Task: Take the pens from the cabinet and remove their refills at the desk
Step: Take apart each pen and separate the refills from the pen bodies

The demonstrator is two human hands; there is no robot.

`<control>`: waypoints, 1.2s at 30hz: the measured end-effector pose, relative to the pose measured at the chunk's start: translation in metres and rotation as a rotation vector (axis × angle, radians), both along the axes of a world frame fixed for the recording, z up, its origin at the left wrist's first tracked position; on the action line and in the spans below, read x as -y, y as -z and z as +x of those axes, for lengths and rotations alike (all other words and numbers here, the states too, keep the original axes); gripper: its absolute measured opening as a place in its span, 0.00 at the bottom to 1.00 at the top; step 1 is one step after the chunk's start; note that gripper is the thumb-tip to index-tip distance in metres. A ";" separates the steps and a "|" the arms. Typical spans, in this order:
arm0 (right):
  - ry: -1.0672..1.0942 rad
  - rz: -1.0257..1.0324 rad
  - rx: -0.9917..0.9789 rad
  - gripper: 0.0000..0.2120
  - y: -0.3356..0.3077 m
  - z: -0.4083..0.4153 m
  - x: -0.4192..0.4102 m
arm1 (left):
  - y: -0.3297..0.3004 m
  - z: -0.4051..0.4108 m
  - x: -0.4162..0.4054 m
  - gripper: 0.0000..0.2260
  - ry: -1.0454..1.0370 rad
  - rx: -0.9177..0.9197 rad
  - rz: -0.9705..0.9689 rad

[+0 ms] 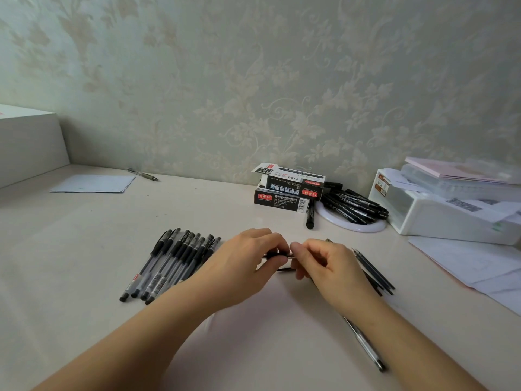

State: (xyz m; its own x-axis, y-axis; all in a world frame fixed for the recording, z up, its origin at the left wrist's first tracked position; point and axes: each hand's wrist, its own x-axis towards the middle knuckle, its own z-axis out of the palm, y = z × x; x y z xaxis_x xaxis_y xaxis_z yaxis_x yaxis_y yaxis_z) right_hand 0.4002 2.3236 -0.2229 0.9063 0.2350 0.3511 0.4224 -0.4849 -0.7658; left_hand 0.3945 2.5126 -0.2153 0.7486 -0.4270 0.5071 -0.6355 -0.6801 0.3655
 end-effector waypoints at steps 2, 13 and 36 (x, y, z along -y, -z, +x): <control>0.009 0.018 0.006 0.15 -0.001 0.000 0.000 | 0.000 0.001 -0.001 0.04 -0.010 0.003 -0.009; 0.002 -0.006 0.012 0.16 -0.003 0.000 0.001 | 0.000 0.000 0.000 0.03 -0.015 0.014 -0.004; 0.147 -0.615 0.290 0.10 0.000 0.001 0.002 | 0.001 0.005 -0.006 0.04 -0.141 0.013 -0.092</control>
